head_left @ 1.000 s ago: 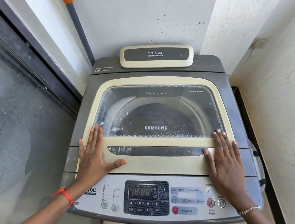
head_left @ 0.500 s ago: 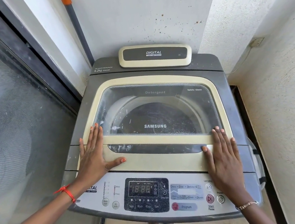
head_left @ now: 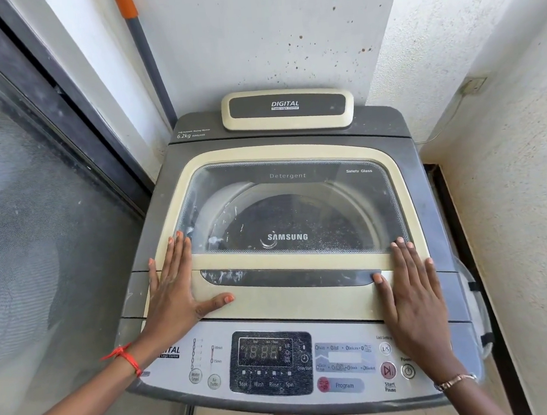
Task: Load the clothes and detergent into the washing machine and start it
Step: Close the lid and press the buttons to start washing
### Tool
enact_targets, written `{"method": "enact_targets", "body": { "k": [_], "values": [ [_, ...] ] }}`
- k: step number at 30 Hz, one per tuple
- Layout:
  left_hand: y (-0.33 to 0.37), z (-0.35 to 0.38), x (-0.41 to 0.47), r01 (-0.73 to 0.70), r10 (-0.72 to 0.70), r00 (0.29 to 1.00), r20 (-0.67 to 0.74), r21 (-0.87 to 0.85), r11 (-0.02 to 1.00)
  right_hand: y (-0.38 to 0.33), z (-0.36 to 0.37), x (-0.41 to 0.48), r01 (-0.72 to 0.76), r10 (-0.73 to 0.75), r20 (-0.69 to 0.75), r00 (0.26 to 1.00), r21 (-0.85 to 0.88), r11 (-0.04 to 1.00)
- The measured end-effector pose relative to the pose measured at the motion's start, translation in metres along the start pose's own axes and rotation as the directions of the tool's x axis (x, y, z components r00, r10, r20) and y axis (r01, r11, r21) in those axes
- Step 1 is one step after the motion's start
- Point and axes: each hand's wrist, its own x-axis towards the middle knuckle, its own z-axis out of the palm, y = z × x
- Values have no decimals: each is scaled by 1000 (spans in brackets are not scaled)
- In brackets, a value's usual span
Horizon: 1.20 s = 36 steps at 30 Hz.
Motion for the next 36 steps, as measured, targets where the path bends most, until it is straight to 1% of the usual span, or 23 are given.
{"method": "enact_targets", "body": {
  "k": [31,36],
  "values": [
    [-1,0,-1,-16,16,1000,-8,-7,1000,1,2,-2,-1,2,-21,1000,22,1000],
    [2,-1,-5,-18,18,1000,13,-7,1000,0,0,-5,-8,7,13,1000,44,999]
  ]
}}
